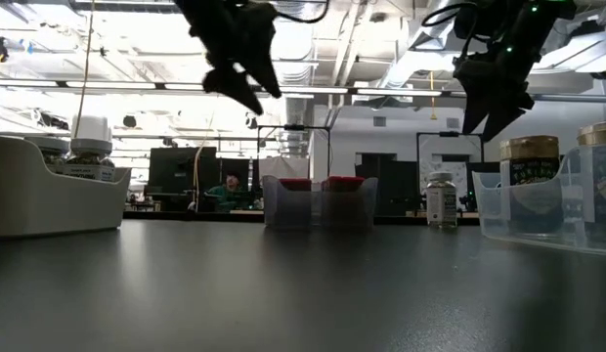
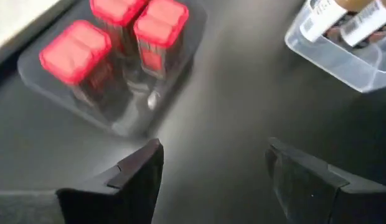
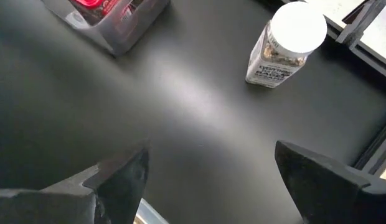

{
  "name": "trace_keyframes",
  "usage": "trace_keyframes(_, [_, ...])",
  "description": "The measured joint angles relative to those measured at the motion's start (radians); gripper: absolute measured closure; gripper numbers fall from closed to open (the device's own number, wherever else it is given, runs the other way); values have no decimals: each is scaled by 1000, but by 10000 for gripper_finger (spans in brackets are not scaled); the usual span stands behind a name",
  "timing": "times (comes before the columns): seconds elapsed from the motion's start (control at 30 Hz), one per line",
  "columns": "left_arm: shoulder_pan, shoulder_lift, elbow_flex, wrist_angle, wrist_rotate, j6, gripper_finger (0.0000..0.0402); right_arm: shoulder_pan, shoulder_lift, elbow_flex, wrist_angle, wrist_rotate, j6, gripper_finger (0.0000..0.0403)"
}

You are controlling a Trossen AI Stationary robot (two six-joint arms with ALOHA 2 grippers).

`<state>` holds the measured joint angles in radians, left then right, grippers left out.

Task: Sort spices by type
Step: Put the bottom white seasoning bottle into the white bin

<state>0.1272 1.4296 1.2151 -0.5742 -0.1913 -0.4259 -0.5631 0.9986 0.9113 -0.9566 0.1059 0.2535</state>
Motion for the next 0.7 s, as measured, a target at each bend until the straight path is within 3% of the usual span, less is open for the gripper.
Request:
trace_keyframes(0.1, [-37, -54, -37, 7, -11, -36, 134, 44, -5, 37, -42, 5, 13, 31])
trace_keyframes(0.2, [-91, -105, -61, 14, -37, 30, 134, 102, -4, 84, -71, 39, 65, 31])
trace_keyframes(0.43, [-216, -233, -126, 8, -272, 65, 134, 256, 8, 176, -81, 106, 271, 31])
trace_keyframes(0.57, [-267, -318, -188, 2, -276, 44, 134, 386, 63, 234, -100, 120, 409, 31])
trace_keyframes(0.7, [-316, -399, -248, -7, -267, 13, 134, 536, 173, 321, -167, 213, 548, 31])
